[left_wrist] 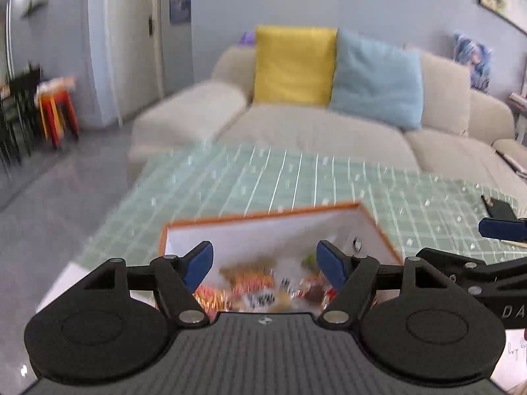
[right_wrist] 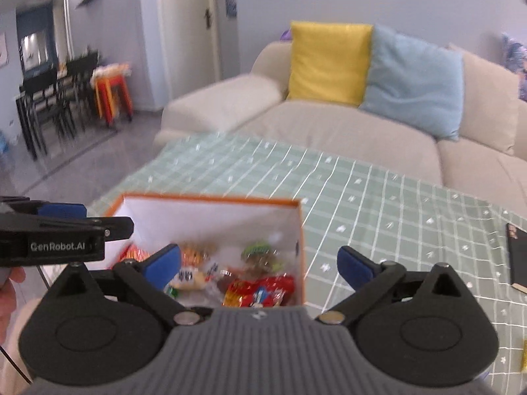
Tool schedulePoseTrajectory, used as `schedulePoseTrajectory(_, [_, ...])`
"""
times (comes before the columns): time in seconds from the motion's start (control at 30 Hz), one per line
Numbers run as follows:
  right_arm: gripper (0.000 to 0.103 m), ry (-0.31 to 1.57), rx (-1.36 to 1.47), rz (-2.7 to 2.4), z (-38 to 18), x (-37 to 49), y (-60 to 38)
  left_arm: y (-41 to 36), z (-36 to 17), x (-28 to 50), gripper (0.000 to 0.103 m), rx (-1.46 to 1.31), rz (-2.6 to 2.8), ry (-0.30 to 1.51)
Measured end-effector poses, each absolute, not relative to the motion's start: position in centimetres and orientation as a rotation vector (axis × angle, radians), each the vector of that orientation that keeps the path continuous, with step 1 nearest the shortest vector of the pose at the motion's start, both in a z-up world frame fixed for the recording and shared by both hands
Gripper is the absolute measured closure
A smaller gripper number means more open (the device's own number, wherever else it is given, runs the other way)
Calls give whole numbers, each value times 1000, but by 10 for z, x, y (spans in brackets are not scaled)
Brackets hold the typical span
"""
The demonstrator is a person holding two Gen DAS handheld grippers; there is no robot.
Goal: Organize snacks
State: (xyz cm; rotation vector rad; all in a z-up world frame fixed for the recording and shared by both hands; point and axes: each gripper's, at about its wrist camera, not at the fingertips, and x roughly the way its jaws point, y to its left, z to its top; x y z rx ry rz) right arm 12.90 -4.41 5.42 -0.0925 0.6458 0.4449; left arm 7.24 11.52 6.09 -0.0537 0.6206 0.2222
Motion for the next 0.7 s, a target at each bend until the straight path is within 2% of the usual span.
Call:
schedulePoseTrajectory(0.3, [4, 523, -29, 383, 78, 75, -86, 75, 74, 37, 13, -13, 181, 505])
schedulePoseTrajectory(0.5, [4, 472, -19, 354, 68, 38, -105, 62, 58, 34, 13, -7, 176, 547])
schedulePoseTrajectory(0.7, [4, 523, -53, 319, 46, 25, -111, 56, 33, 29, 13, -11, 189, 640])
